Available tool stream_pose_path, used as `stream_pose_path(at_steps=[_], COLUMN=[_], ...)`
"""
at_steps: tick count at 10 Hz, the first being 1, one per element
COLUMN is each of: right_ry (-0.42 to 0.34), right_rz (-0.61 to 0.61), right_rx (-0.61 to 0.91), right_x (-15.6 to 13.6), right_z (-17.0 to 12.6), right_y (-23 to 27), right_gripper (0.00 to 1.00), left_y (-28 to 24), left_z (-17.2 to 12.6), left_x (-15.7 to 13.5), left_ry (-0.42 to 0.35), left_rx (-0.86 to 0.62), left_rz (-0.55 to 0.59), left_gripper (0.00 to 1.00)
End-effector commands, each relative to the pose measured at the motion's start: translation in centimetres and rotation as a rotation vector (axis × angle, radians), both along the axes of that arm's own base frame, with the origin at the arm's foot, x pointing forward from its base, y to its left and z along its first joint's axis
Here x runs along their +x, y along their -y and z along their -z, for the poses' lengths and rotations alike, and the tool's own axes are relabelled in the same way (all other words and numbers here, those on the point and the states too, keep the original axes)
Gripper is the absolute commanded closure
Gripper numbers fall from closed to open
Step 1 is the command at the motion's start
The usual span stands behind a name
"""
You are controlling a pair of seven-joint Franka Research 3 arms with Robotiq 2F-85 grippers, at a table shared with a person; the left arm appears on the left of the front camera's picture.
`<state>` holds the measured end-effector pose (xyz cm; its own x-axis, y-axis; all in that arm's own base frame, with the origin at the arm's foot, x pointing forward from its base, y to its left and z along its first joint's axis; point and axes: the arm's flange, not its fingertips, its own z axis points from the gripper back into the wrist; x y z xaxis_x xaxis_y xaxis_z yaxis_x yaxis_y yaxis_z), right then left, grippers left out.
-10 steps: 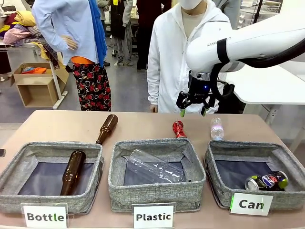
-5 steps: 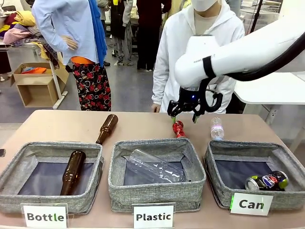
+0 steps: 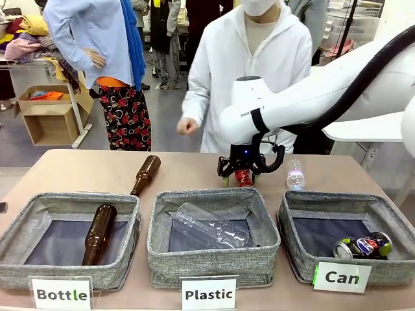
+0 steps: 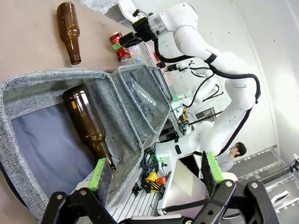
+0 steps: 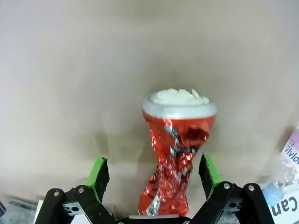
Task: Sort the can waste into the basket.
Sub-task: Pick up the can waste from the table and place it in the right Fabric basket.
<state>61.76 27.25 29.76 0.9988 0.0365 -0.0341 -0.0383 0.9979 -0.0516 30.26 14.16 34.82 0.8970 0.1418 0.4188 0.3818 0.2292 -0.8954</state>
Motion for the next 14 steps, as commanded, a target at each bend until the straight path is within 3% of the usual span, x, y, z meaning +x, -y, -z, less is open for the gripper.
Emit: stream_pose_path(at_steps=[1,2,3,4,5,6,7,11,14], right_ry=[0.006,-0.007,-0.020,-0.024,-0.032,-0.040,-0.040,-0.045,0.002], right_rz=[0.038,0.039,0.056,0.063,0.063,0.060,0.060,0.054,-0.037], right_rx=[-0.068,-0.057,-0.052,-0.044,-0.047,-0.049,-0.050,-0.051,-0.011], right_x=[1.5,1.3,1.3,1.3,1.4,1.2,1.3,1.2,-0.1], right_z=[0.1,0.3,0.2,0.1,0.2,0.1,0.1,-0.4,-5.6], right_y=[-0.8,-0.6,-0.2,0.0,0.1,0.2,0.2,0.6,5.0], right_gripper=[0.00,0.00,0.60,0.60,1.00,0.64,1.00,1.00,1.00], left_y=[-0.1,-0.1,-0.1,-0.1,-0.1,-0.1,-0.1,-0.1,0.0], left_z=[-0.3,-0.3,-0.3,-0.3,-0.3,-0.3,-0.3,-0.3,0.0], left_x=[-0.1,-0.1,-0.1,-0.1,-0.1,-0.1,-0.1,-0.1,0.0], left_ry=[0.003,0.003,0.003,0.003,0.003,0.003,0.003,0.003,0.000], left_rx=[-0.014,-0.014,-0.014,-0.014,-0.014,-0.014,-0.014,-0.014,0.000], left_rz=[-0.005,-0.005,-0.005,-0.005,-0.005,-0.005,-0.005,-0.005,0.000], left_gripper=[0.00,0.00,0.00,0.00,0.00,0.00,0.00,0.00,0.00])
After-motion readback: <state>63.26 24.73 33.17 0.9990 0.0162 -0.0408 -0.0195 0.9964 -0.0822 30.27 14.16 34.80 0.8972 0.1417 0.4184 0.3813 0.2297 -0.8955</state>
